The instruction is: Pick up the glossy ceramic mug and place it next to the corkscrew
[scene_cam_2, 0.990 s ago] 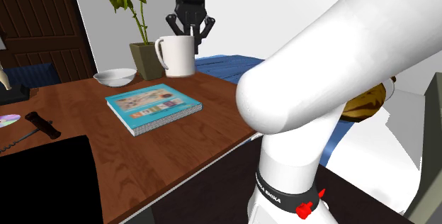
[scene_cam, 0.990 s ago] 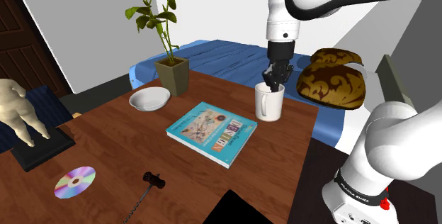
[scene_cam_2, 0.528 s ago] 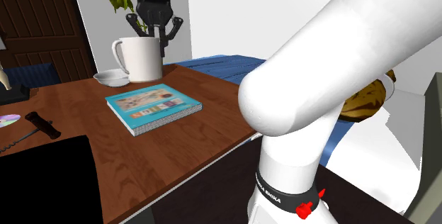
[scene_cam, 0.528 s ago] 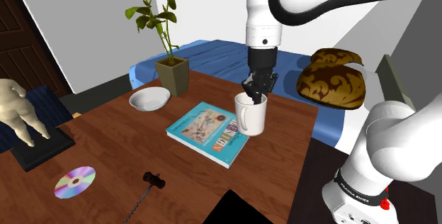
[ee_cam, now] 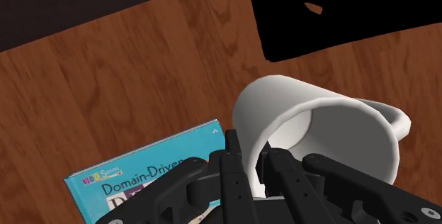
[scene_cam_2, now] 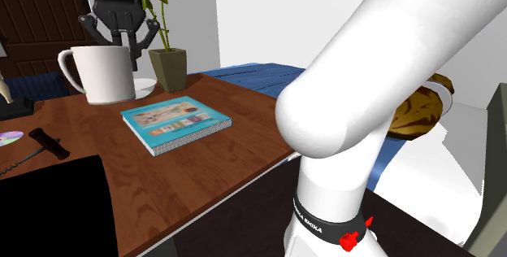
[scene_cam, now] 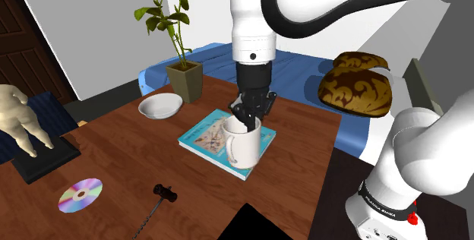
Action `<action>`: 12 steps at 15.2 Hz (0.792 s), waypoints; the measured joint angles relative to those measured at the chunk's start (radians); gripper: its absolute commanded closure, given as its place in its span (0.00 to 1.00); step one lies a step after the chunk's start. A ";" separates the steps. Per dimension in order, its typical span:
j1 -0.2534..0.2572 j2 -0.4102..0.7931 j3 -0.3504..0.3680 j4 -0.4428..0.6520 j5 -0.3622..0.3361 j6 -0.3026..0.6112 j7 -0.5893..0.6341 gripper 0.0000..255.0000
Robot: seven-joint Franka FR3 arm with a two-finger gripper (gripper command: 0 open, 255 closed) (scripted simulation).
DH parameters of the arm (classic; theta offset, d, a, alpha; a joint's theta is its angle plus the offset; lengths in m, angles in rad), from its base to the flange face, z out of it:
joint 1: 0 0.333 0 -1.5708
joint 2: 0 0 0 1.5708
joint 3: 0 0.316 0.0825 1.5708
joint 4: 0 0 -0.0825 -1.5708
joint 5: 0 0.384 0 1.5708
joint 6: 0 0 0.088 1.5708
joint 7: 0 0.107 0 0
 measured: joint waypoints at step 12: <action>0.057 0.334 0.224 0.315 -0.059 0.068 0.317 1.00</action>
